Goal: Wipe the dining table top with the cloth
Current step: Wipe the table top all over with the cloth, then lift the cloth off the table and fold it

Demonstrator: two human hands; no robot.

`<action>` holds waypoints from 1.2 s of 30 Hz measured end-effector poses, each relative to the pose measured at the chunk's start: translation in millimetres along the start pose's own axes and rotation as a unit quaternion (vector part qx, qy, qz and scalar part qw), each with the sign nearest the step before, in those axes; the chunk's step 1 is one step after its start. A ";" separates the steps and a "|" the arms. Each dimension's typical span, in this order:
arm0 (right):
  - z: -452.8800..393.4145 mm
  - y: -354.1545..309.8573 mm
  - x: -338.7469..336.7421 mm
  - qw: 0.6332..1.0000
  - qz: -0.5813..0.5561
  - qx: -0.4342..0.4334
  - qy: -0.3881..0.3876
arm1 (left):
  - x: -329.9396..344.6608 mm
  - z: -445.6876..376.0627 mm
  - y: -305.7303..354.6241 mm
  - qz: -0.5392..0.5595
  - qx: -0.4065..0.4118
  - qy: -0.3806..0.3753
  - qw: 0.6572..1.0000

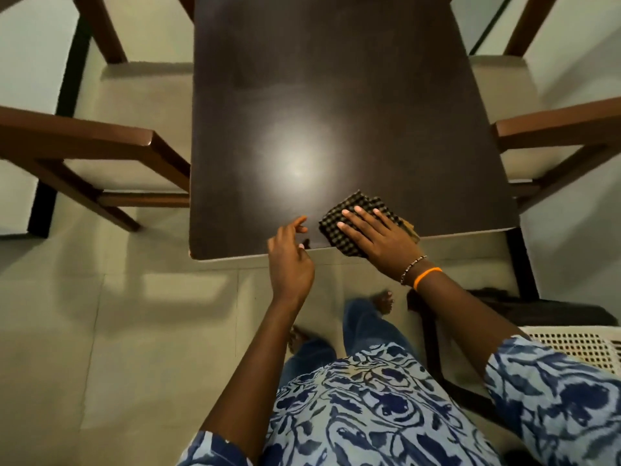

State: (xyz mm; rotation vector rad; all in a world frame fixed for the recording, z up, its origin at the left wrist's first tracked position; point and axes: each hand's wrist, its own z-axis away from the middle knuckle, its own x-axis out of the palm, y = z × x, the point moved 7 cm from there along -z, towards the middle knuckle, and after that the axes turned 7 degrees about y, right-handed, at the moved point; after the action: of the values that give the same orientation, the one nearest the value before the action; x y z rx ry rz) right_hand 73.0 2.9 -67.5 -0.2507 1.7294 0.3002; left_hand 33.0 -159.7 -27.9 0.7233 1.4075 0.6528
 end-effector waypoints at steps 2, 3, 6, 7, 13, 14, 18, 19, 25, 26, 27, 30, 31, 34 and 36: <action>15.2 21.0 -3.2 1.000 0.003 0.021 -0.018 | 15.1 0.8 13.9 -0.004 0.024 -0.019 1.000; 22.4 31.1 -5.2 0.999 0.005 0.031 -0.026 | 23.5 1.3 20.2 -0.002 0.030 -0.032 0.999; 42.5 57.7 -9.2 0.997 0.005 0.055 -0.047 | 44.4 3.3 33.5 -0.001 0.036 -0.069 0.997; 50.6 67.9 -10.7 0.997 0.004 0.065 -0.052 | 52.1 3.4 38.8 0.001 0.039 -0.079 0.996; 95.1 127.1 -17.5 0.991 0.015 0.113 -0.065 | 93.5 -0.2 72.6 -0.007 0.045 -0.114 0.992; 102.3 136.6 -18.8 0.991 0.019 0.119 -0.064 | 101.5 -0.6 80.2 -0.007 0.048 -0.124 0.991; 124.6 165.6 -19.4 0.988 0.024 0.137 -0.064 | 135.7 -0.3 115.4 0.026 0.043 -0.171 0.984; 129.3 171.8 -18.5 0.987 0.022 0.144 -0.071 | 146.7 0.1 125.8 0.048 0.034 -0.188 0.980; 155.5 204.6 -16.8 0.973 -0.045 0.199 -0.110 | 221.0 14.5 177.9 0.121 0.008 -0.330 0.936; 157.4 208.1 -17.5 0.969 -0.068 0.212 -0.106 | 231.1 18.2 182.3 0.125 0.003 -0.351 0.928; 160.7 212.3 -19.9 0.964 -0.094 0.232 -0.094 | 241.3 22.7 187.4 0.124 0.002 -0.368 0.921; 176.2 222.4 -26.2 0.910 -0.229 0.343 -0.041 | 261.8 36.1 197.8 0.087 0.007 -0.389 0.917; 180.8 225.7 -30.0 0.867 -0.293 0.402 -0.004 | 265.9 38.9 199.0 0.069 0.003 -0.393 0.917; 201.5 224.3 -45.5 0.675 -0.444 0.577 0.119 | 277.8 49.1 200.6 0.032 -0.034 -0.440 0.897; 209.5 210.4 -51.2 0.588 -0.488 0.623 0.166 | 283.0 58.0 204.7 0.032 -0.057 -0.493 0.867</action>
State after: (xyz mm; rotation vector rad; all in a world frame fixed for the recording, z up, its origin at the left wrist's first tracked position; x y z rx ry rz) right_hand 206.4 271.6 -39.4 -0.1555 1.4766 -1.8406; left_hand 112.6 184.9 -46.1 0.8351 0.3928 0.3098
